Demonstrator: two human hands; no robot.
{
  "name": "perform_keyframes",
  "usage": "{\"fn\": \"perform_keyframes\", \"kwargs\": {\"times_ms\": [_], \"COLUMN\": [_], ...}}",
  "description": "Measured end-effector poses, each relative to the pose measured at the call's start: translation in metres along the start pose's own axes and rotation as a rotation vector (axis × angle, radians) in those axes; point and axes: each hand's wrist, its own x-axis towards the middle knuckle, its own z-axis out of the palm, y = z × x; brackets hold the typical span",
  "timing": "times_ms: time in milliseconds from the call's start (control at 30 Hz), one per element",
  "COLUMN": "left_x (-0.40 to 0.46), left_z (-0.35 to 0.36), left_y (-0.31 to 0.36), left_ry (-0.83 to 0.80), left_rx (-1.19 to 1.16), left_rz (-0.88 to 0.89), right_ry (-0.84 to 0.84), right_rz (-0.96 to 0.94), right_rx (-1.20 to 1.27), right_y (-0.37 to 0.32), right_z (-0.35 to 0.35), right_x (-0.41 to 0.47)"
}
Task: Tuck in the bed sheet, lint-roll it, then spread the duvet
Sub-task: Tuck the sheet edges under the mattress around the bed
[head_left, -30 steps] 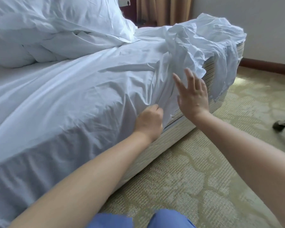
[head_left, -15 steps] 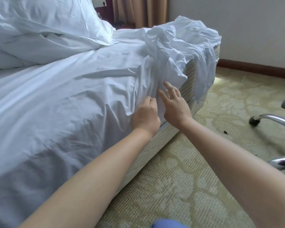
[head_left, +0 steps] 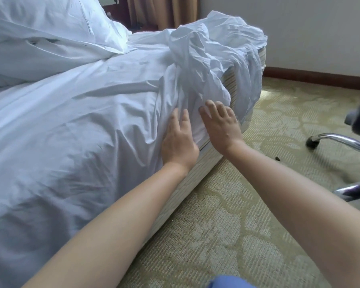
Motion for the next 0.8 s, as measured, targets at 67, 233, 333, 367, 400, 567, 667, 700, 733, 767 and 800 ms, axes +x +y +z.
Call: {"fn": "perform_keyframes", "kwargs": {"times_ms": [67,233,333,367,400,567,667,700,733,767,800], "left_x": [0.003,0.009,0.010,0.009,0.008,0.004,-0.001,-0.002,-0.003,-0.005,-0.006], "left_z": [-0.001,0.003,0.004,0.003,0.002,0.018,0.022,0.022,0.023,0.023,0.025], "left_y": [0.000,-0.003,-0.001,0.000,0.002,-0.007,-0.005,-0.003,-0.001,0.000,-0.001], "left_ry": [0.010,0.099,0.079,0.061,0.066,0.157,0.047,-0.001,-0.063,-0.115,-0.147], "left_rx": [-0.039,-0.105,-0.098,-0.086,-0.061,0.092,0.077,0.068,0.077,0.082,0.087], "left_rz": [0.000,0.047,0.044,0.044,0.054,0.171,0.126,0.099,0.074,0.045,0.024], "right_ry": [0.011,0.076,-0.039,-0.056,-0.074,-0.250,-0.439,-0.505,-0.568,-0.621,-0.661], "right_rz": [-0.028,-0.170,-0.222,-0.204,-0.197,-0.111,-0.074,-0.078,-0.080,-0.078,-0.080], "right_rx": [-0.069,0.043,0.034,0.054,0.074,-0.025,-0.119,-0.121,-0.117,-0.123,-0.125], "right_y": [0.001,-0.003,0.000,0.001,0.004,0.015,0.013,0.013,0.013,0.013,0.014], "right_z": [-0.002,-0.010,-0.007,-0.008,-0.007,-0.002,0.000,0.002,0.002,-0.001,-0.001], "right_x": [0.009,0.035,0.029,0.026,0.025,0.012,0.005,0.003,0.002,0.002,0.001]}}
